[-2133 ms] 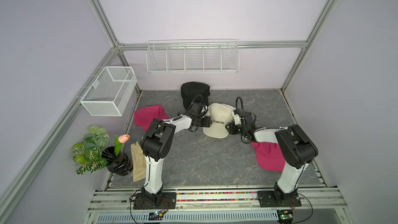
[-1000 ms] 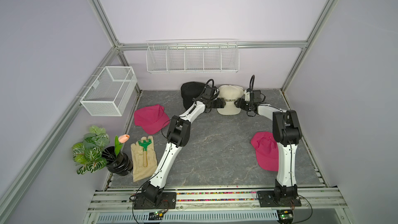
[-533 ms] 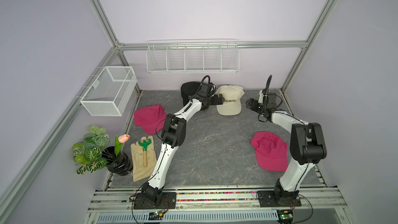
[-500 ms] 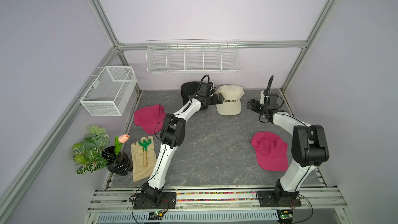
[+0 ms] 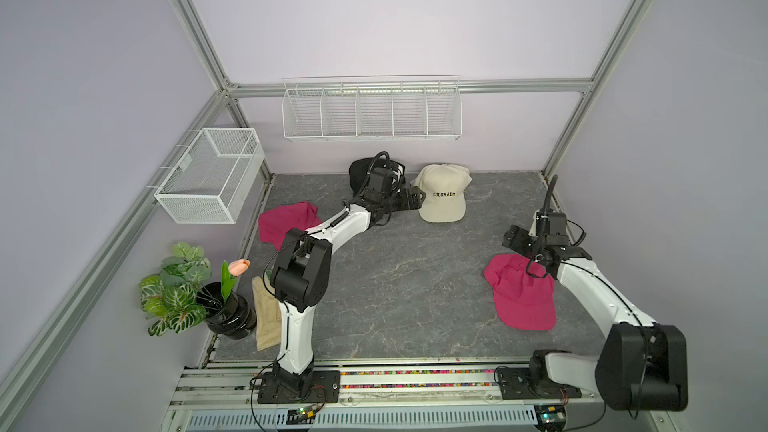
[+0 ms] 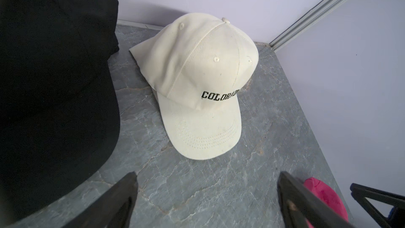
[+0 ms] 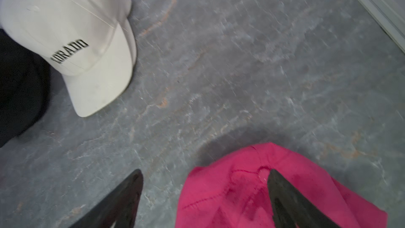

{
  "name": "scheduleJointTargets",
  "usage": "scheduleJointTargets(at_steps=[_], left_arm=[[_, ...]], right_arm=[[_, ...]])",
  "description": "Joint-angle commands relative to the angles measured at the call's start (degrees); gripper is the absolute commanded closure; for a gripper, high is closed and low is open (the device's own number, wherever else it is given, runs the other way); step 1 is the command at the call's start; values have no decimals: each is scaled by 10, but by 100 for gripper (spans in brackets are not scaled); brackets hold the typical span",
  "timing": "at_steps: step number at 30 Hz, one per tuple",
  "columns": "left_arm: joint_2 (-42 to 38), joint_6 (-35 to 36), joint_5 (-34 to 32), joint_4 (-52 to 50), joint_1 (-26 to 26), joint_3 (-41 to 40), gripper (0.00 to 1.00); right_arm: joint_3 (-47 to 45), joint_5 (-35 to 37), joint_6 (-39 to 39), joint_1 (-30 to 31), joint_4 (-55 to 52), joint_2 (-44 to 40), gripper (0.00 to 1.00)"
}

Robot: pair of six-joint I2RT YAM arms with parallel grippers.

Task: Stack the baseball caps by color
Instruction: Move the baseball cap to the center of the board.

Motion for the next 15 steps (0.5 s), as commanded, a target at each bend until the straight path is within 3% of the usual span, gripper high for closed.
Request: scheduleJointTargets(at_steps=[1,7,10,15], left_arm=[[-47,-11,7,26,0,-36,0],[-92,-18,38,-1,2,-77,0],[-117,-20,5,5,2,-112,0],[-152,-35,-56,46,4,-177,0]], right_arm=[[-35,-1,20,-1,-68,-31,11],[-63,33,31,2,-150,-100,11],[-91,47,47,3,-176,-139,11],[-135,-3,71,8,-193,-166,11]])
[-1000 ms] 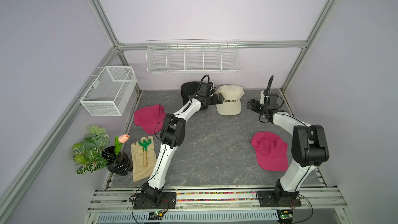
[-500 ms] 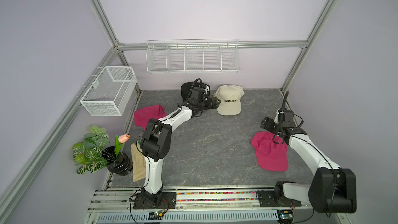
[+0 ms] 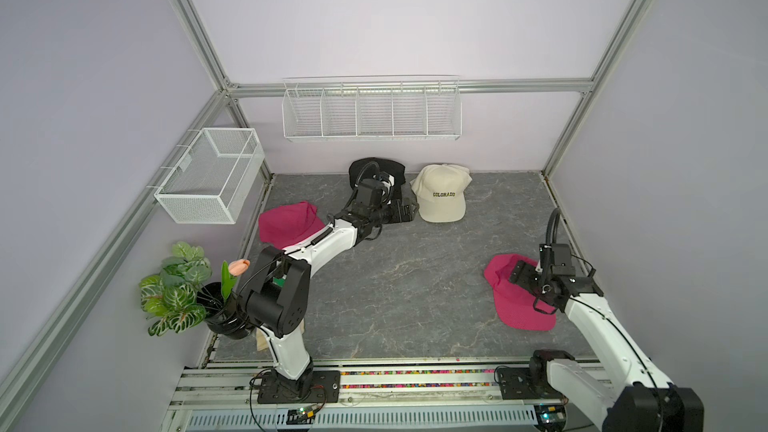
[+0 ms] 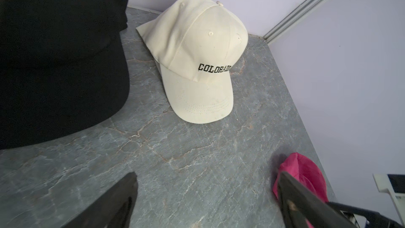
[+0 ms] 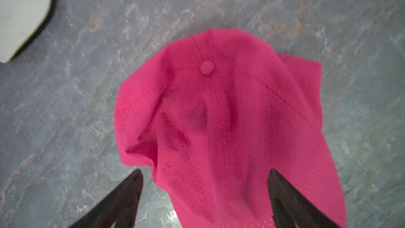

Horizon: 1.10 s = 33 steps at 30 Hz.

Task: Stack the baseball caps by color
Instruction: Move the baseball cap to the center of the board.

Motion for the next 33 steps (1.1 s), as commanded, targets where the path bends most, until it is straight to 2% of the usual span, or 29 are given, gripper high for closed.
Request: scheduleJointTargets(at_steps=[1,4,9,14,19,25,29,33], left_arm=[[-20,-22,-52,33,4,-35,0],[-23,-26,-63,37,4,-49,0],[-21,-27,-62,39,6,-58,0],[-16,-26,-53,39,9,-61,0],[-15,-24,-46,41,11,-70,0],[-11,-16,-28,40,11,-72,0],[-9,-13,-20,36,12,-72,1],[-2,-10,-13,29,11,-67,0]], right_arm=[[-25,-34,32,12,-36,-4,11],[-34,-53,59,38,-26,12,11],[-39,-70,145,115,53,65,11],[4,-45,209,192,125,151,11],[52,-26,268,233,181,228,11],[81,-15,386,271,275,310,11],[114,10,436,308,322,362,11],[149,5,500,339,356,412,11]])
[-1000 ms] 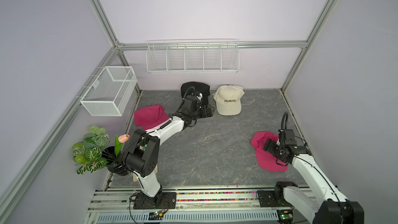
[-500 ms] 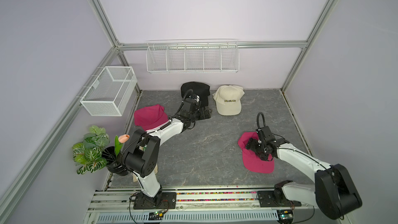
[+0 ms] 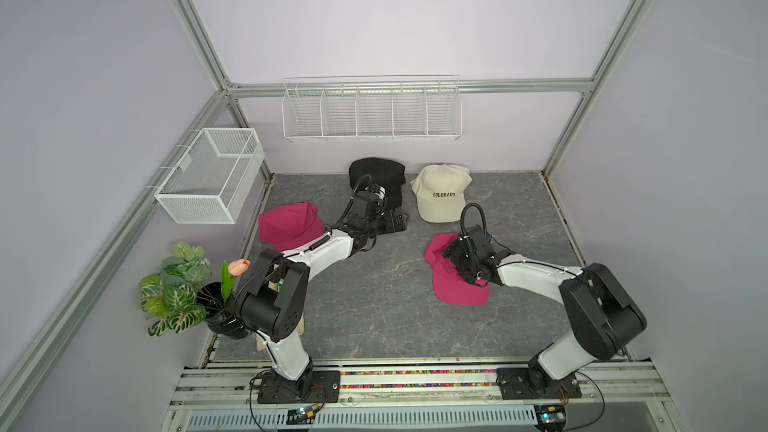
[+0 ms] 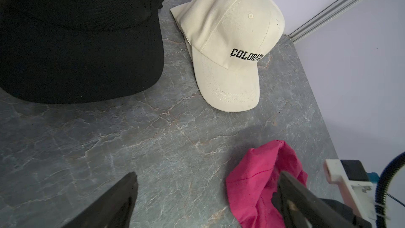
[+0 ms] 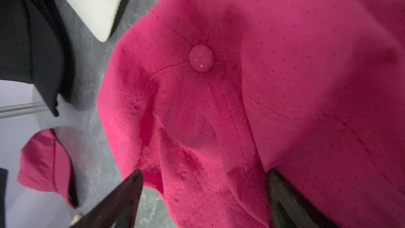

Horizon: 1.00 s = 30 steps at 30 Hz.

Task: Stack the baseball caps by color
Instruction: Move the baseball cap to the center of the board.

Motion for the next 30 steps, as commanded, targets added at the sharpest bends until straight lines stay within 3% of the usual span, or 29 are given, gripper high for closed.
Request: scheduleJointTargets(at_steps=[1,4,6,13,17,23,30], left_arm=[[8,5,13,-4,2,2,0],[8,6,15,-5,2,3,1],[6,8,13,-9,2,2,0],[8,-9,-7,-18,2,0,0],[12,-34,24,2,2,-16,0],[2,-58,70,11,-5,-54,0],[13,-62,135,-17,-33,-74,0]], right_arm=[[15,6,94,24,34,43,11],[24,11,114,28,64,56,10],[35,29,80,28,56,40,10],[36,104,-117,20,-24,-58,11],[36,108,-259,-9,-84,-86,11],[27,-51,-348,-114,-138,-71,11],[23,-158,-411,-128,-172,-61,11]])
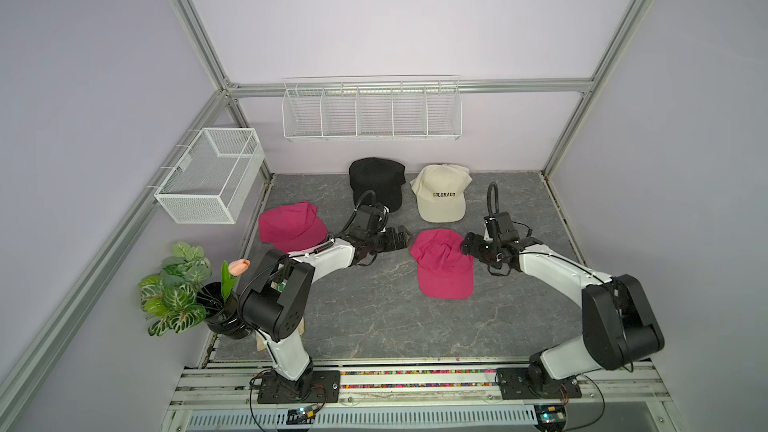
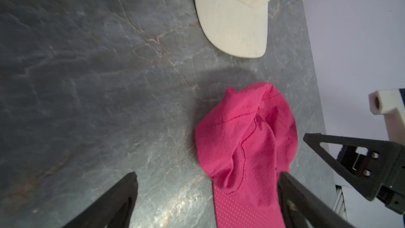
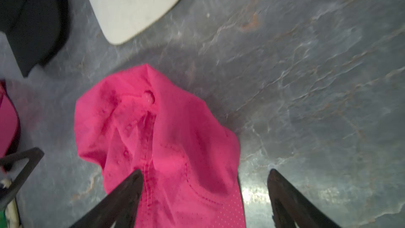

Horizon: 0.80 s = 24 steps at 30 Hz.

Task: Stack the baseball caps by color
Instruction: Move the baseball cap to the center of the board.

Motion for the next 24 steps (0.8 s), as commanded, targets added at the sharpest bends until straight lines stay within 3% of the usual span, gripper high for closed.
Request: scheduleJointTargets(at_steps=[1,9,18,20,24], left_arm=[[16,-19,53,2,-16,-6,0],[80,-68,116,53,-28,24,1],[119,-39,106,4,-29,82,1],[117,-22,90,-16,-29,96,0],[95,11,42,-57,-20,102,0]], right_arm=[[-14,-88,-48,2,-25,13,11],[-49,-111,-9,14,-37,22,11],[-53,-208,117,85,47,31,11],[-44,-191,115,85,35,24,11],[-22,-57,50,78,-52,-27,11]])
